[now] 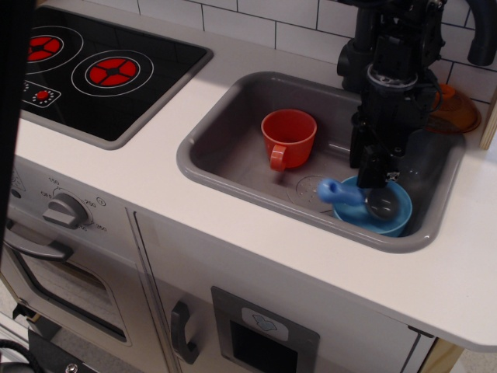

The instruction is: Put spoon in bowl sink

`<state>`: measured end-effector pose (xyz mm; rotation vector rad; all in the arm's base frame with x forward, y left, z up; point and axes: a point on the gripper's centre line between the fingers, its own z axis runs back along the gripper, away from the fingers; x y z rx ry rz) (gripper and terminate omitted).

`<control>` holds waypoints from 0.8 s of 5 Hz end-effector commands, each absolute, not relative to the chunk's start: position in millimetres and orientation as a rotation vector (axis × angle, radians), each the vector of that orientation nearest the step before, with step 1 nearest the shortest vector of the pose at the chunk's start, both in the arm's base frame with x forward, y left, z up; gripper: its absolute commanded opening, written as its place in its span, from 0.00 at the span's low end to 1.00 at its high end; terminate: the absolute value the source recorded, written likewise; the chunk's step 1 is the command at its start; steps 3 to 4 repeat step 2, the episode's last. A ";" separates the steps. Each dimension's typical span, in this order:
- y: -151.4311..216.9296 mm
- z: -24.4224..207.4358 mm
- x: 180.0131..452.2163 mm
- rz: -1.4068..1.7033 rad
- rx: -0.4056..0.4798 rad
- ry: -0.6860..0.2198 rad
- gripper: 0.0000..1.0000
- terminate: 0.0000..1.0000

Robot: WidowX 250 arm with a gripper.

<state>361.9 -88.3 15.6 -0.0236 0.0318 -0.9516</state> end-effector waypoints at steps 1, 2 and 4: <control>-81.8 63.8 374.2 -0.885 -0.100 -0.097 1.00 0.00; -80.6 77.2 369.6 -0.860 -0.065 -0.136 1.00 1.00; -80.6 77.2 369.6 -0.860 -0.065 -0.136 1.00 1.00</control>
